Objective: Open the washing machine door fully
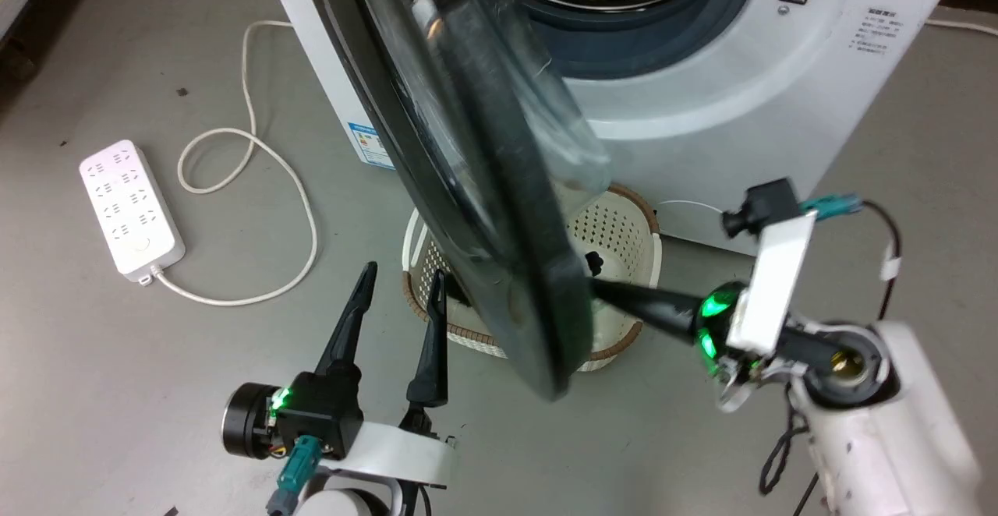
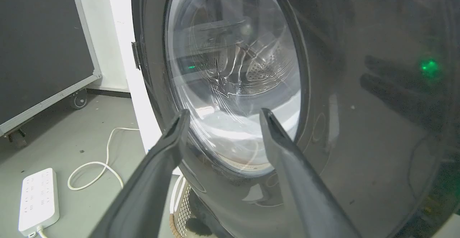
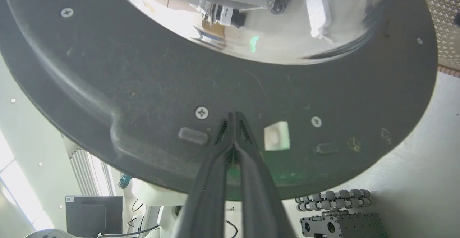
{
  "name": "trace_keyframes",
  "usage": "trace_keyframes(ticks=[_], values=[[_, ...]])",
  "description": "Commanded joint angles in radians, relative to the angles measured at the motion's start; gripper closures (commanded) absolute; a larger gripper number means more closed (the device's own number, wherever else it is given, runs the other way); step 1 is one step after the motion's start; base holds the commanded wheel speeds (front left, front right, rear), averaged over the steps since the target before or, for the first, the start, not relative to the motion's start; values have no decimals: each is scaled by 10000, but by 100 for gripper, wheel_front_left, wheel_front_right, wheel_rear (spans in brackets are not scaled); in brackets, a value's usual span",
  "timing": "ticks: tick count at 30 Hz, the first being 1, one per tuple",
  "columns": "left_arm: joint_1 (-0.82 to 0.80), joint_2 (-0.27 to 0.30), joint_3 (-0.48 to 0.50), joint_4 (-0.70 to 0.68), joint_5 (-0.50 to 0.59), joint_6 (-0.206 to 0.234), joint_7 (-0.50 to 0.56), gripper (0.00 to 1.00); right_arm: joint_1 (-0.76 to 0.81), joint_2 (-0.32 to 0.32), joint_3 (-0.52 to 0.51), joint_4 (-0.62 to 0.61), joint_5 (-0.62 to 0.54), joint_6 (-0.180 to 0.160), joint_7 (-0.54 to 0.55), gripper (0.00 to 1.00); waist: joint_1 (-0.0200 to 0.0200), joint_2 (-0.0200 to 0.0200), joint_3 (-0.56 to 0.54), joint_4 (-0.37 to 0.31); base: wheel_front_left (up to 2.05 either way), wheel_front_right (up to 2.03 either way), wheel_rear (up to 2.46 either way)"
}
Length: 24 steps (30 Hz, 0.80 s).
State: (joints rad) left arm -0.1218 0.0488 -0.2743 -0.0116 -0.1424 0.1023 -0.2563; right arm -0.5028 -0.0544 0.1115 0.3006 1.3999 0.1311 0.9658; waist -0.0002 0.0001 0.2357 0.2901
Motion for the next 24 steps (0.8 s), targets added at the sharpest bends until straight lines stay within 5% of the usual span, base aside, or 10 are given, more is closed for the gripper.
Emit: trace_keyframes(ticks=[1, 7, 8, 13, 24], values=[[112, 14, -14, 22, 91, -32, -55, 0, 187, 40, 106, -131, -10, -4, -122, 100, 2, -1, -32, 34, 0, 0, 0], [230, 14, -64, 55, 2, 11, -55, 0, 604, 41, 459, -486, -4, -4, -724, 100, 2, -1, -161, 92, 0, 0, 0], [235, 14, 30, 27, -115, 85, -55, 0, 661, 41, 147, -634, -479, -4, -1274, 0, 2, -1, -271, 7, 0, 0, 0], [207, 14, 195, 12, -184, 108, -55, 0, 643, -185, -619, -1495, -1809, -4, -2801, 0, 2, -1, -545, -313, 0, 0, 0], [385, 14, 1147, -35, -244, -60, -55, 0, 1377, -3009, 257, -3347, -7941, -4, -9045, 0, 2, -1, -1247, -1484, 0, 0, 0]])
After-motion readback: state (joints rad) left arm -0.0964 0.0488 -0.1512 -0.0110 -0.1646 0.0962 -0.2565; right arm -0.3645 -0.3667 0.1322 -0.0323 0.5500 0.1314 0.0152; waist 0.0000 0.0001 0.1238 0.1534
